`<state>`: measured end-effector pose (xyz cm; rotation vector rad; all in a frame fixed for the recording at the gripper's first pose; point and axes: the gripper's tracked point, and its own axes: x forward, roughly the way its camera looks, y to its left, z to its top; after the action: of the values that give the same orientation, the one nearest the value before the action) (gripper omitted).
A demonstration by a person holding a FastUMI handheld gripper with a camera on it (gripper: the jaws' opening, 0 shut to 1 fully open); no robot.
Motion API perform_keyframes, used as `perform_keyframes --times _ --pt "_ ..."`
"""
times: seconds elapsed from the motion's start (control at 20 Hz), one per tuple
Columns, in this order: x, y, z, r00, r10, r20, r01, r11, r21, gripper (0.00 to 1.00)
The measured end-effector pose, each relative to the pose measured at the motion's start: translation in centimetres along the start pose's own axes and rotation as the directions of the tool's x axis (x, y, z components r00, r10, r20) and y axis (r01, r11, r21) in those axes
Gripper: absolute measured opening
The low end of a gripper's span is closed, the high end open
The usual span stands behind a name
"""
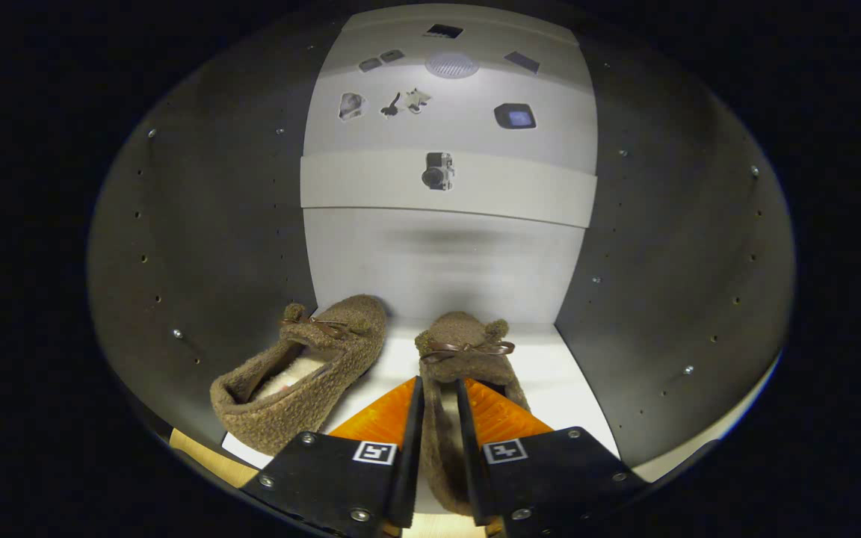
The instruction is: Open the shoe cabinet door, grab the shoes and put them into the shoe cabinet, then close the shoe cabinet door.
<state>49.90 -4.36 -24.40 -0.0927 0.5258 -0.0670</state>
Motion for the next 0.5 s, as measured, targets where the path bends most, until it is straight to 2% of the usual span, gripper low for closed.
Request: perform_keyframes --times 0.05,0.2,0.25,0.4,0.45,0.5 --pt "-1.0 0.1 0.2 1.0 -0.001 0.01 0.001 1.0 0.002 0.37" --pt "-4.2 0.7 0.4 0.999 -0.01 0.047 0.01 1.0 -0.004 0.5" --pt "-5.4 1.1 0.5 0.998 -0.009 0.063 0.009 1.0 0.003 0.57" --pt "-9.5 3.1 0.7 0.993 0.028 0.118 -0.033 0.999 0.041 0.76" --pt "-10.9 4.0 0.6 0.99 0.044 0.131 -0.051 0.997 0.051 0.86" --pt "-12.5 4.7 0.4 0.988 0.053 0.145 -0.061 0.997 0.054 0.9"
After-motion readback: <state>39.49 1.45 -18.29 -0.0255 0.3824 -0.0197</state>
